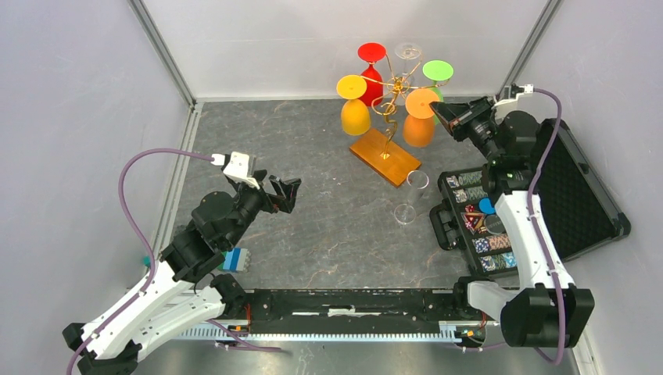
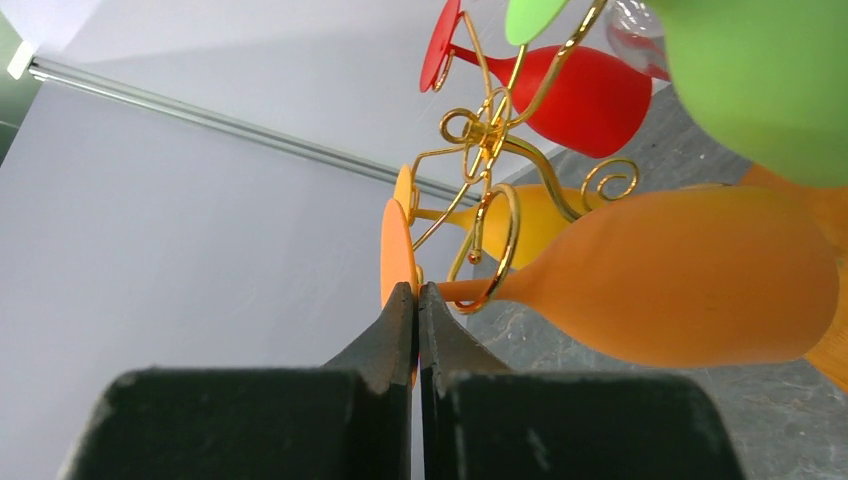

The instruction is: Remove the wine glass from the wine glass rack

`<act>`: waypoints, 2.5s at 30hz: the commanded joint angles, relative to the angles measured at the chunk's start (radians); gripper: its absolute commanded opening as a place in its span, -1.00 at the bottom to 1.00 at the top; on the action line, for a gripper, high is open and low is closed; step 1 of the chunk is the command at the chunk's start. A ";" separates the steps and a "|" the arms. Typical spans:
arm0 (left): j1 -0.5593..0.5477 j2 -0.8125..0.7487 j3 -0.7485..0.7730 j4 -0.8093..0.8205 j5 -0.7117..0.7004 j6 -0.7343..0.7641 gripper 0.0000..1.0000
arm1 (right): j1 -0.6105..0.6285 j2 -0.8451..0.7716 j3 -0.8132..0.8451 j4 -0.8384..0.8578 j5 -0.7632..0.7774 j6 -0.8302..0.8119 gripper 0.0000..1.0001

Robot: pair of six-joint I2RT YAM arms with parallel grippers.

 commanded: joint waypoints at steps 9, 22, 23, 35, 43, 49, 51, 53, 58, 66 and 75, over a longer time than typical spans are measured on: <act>-0.004 -0.008 0.022 -0.005 -0.039 -0.022 1.00 | 0.097 0.122 0.109 0.122 0.024 0.039 -1.00; -0.004 -0.012 0.013 0.001 -0.031 0.015 1.00 | 0.097 0.131 0.107 0.163 0.214 0.039 -1.00; -0.004 -0.009 0.013 0.003 -0.030 0.015 1.00 | 0.097 0.127 0.111 0.147 0.238 0.034 -1.00; -0.004 -0.014 0.016 -0.008 -0.022 0.015 1.00 | 0.096 0.012 0.070 0.052 0.444 0.013 -1.00; -0.004 -0.011 0.019 -0.005 0.003 -0.002 1.00 | 0.094 -0.137 0.010 -0.041 0.486 0.005 -1.00; -0.004 0.000 0.029 0.010 0.049 -0.027 1.00 | 0.093 -0.245 -0.025 -0.094 0.454 -0.016 -1.00; -0.003 0.011 0.044 0.011 0.077 -0.053 1.00 | 0.094 -0.291 -0.031 -0.131 0.453 -0.036 -1.00; -0.004 0.035 0.070 0.011 0.121 -0.095 1.00 | 0.094 -0.348 -0.045 -0.166 0.454 -0.053 -1.00; -0.004 0.147 0.139 0.028 0.297 -0.209 1.00 | 0.094 -0.478 -0.046 -0.224 0.399 -0.082 -1.00; -0.004 0.283 0.183 0.196 0.544 -0.375 1.00 | 0.094 -0.569 -0.139 0.025 0.119 0.186 -1.00; 0.053 0.396 0.330 0.223 0.606 -0.503 1.00 | 0.093 -0.508 -0.218 0.372 -0.022 0.482 -1.00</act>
